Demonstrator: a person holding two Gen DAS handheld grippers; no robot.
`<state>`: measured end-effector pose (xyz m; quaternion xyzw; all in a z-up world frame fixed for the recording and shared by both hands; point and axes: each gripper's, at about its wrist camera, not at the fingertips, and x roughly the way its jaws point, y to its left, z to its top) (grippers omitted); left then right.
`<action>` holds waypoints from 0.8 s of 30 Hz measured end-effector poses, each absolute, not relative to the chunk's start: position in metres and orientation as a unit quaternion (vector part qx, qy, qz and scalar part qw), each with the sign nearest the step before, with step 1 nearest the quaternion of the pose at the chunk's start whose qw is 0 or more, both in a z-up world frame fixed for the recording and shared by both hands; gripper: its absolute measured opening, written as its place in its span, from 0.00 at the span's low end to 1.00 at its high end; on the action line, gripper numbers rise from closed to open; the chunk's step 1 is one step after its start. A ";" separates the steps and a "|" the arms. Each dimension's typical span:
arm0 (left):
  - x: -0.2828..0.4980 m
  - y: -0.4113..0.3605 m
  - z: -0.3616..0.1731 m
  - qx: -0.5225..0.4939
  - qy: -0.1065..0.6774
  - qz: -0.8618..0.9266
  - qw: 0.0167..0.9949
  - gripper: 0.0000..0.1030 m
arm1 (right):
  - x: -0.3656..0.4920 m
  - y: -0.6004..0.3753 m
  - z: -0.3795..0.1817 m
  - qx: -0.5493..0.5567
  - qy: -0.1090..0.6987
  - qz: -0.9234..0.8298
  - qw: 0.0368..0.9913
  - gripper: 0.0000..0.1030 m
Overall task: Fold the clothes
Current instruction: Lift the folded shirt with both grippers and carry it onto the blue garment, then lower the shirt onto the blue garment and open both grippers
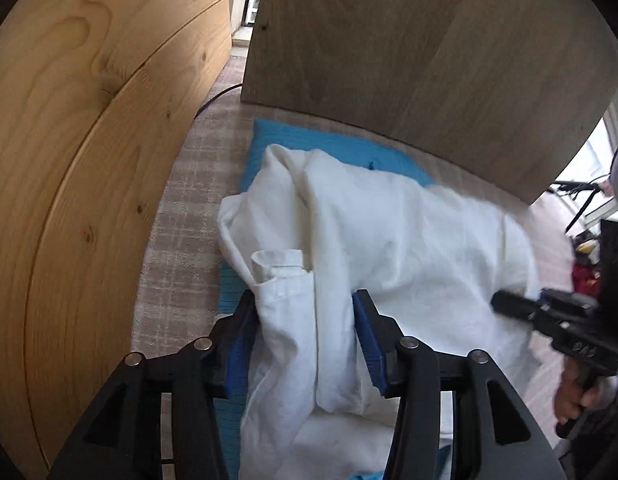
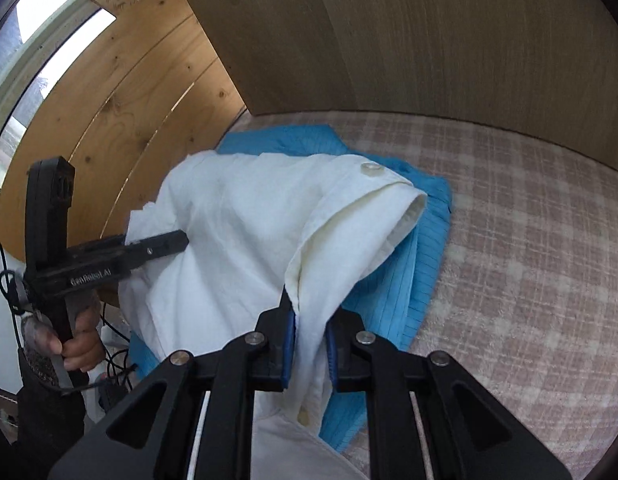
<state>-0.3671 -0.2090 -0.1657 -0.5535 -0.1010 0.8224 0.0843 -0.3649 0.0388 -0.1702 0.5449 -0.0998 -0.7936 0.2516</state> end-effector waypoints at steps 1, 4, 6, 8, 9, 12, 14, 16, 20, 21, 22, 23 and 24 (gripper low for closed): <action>-0.366 -0.212 -0.161 -0.550 -0.100 0.825 0.082 0.47 | -0.363 0.045 -0.168 0.547 -0.103 -0.791 0.253 0.20; -0.352 -0.207 -0.138 -0.527 -0.061 0.846 0.051 0.45 | -0.356 0.065 -0.157 0.547 -0.110 -0.793 0.243 0.26; -0.344 -0.208 -0.121 -0.508 -0.044 0.860 0.032 0.45 | -0.349 0.082 -0.141 0.528 -0.114 -0.810 0.230 0.26; -0.342 -0.203 -0.106 -0.487 -0.035 0.872 0.034 0.44 | -0.345 0.092 -0.121 0.492 -0.113 -0.835 0.218 0.26; -0.343 -0.198 -0.101 -0.476 -0.029 0.878 0.043 0.43 | -0.344 0.092 -0.113 0.476 -0.110 -0.845 0.217 0.26; -0.346 -0.182 -0.086 -0.443 -0.011 0.894 0.069 0.44 | -0.356 0.068 -0.101 0.446 -0.087 -0.859 0.237 0.24; -0.364 -0.169 -0.095 -0.449 -0.005 0.890 0.078 0.44 | -0.368 0.047 -0.108 0.443 -0.071 -0.860 0.243 0.17; -0.377 -0.159 -0.106 -0.460 0.005 0.885 0.073 0.37 | -0.383 0.026 -0.122 0.456 -0.054 -0.854 0.243 0.15; -0.410 -0.160 -0.148 -0.501 0.016 0.863 0.056 0.32 | -0.408 0.000 -0.148 0.475 -0.021 -0.849 0.230 0.12; -0.415 -0.164 -0.159 -0.508 0.021 0.860 0.050 0.31 | -0.414 0.000 -0.158 0.485 -0.007 -0.849 0.211 0.09; -0.419 -0.171 -0.169 -0.514 0.023 0.857 0.042 0.31 | -0.420 0.000 -0.167 0.496 0.007 -0.847 0.191 0.02; -0.421 -0.180 -0.177 -0.521 0.015 0.852 0.039 0.31 | -0.426 0.004 -0.177 0.508 0.006 -0.843 0.178 0.00; -0.422 -0.188 -0.180 -0.522 0.003 0.852 0.030 0.33 | -0.431 0.013 -0.185 0.521 -0.015 -0.835 0.177 0.00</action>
